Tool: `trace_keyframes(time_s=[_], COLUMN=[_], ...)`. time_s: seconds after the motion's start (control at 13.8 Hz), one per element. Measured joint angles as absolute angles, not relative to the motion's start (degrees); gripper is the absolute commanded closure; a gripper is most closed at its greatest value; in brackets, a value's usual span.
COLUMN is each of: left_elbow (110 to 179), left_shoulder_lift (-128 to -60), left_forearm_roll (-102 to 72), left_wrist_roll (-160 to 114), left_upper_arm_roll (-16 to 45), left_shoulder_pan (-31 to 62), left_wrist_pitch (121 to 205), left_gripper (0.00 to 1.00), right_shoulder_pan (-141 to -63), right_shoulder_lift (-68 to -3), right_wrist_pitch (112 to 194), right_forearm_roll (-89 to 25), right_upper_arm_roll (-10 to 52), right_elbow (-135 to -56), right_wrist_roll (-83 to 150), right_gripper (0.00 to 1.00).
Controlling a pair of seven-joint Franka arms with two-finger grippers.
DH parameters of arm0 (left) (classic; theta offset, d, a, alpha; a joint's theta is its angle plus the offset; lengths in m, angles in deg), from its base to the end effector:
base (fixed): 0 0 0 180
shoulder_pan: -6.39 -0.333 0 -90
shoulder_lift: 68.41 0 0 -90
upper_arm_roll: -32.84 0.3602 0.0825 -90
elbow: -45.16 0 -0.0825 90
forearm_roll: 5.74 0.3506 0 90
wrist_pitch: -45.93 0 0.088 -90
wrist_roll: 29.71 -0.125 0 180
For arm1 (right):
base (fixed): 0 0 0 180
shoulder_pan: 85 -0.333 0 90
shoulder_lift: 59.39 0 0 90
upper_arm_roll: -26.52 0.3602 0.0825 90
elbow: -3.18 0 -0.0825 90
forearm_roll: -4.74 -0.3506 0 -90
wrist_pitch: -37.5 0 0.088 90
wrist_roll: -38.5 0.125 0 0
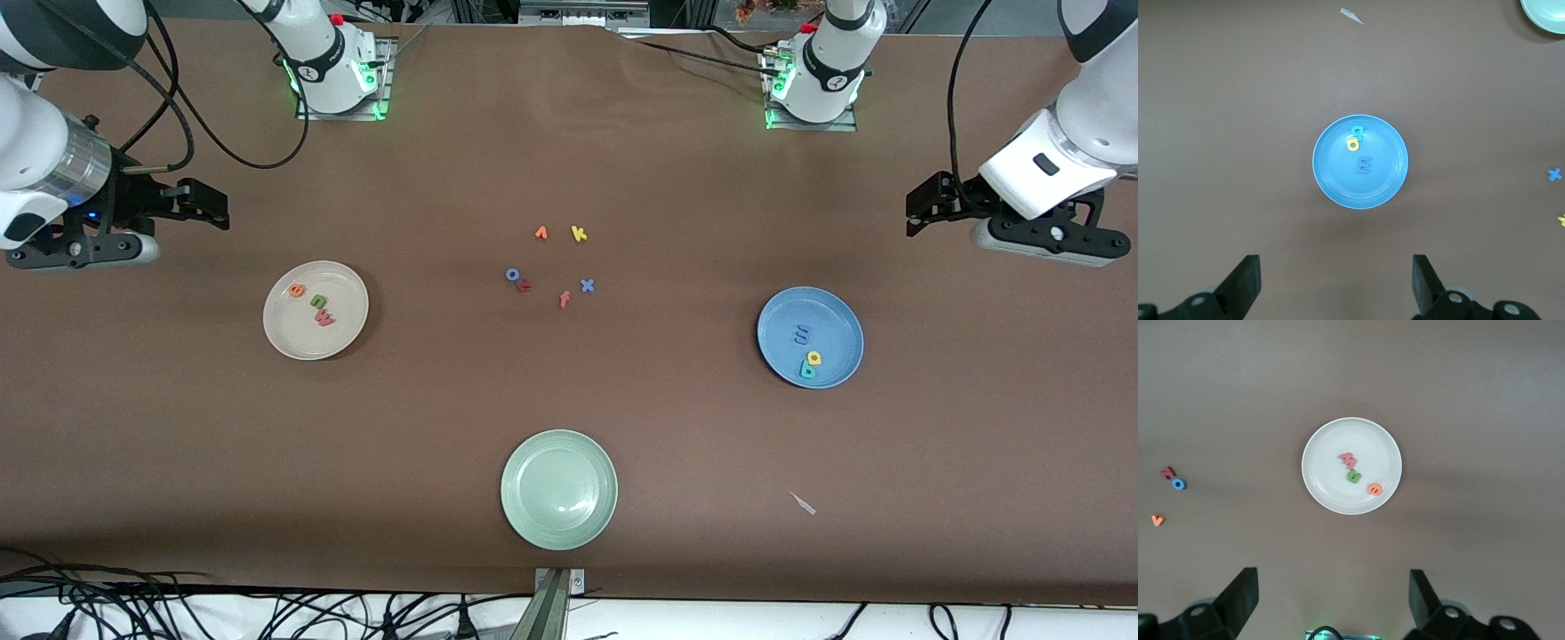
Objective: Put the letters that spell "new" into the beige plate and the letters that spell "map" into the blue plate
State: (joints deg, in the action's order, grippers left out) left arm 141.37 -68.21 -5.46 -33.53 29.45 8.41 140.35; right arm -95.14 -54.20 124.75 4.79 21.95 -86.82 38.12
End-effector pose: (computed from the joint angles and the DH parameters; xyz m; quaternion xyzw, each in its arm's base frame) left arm 0.5208 -0.0488 0.6114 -0.9966 0.0807 0.0138 0.0027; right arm 0.5384 0.0545 0.5989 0.9963 0.0517 -0.0688 0.0072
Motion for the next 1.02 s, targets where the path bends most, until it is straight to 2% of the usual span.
trace_keyframes(time_s=[1.02], left_elbow=[141.2], left_shoulder_lift=[-67.8], left_forearm_roll=[-5.5], left_wrist_roll=[-31.3], left_upper_arm_roll=[28.7], left_shoulder_pan=[6.3], left_wrist_pitch=[140.4], left_gripper=[0.00], right_shoulder_pan=[-95.1], right_shoulder_lift=[-54.2], right_wrist_pitch=[123.7], right_forearm_roll=[4.8], right_upper_arm_roll=[22.0], right_elbow=[-84.5], right_wrist_roll=[38.1], right_gripper=[0.00])
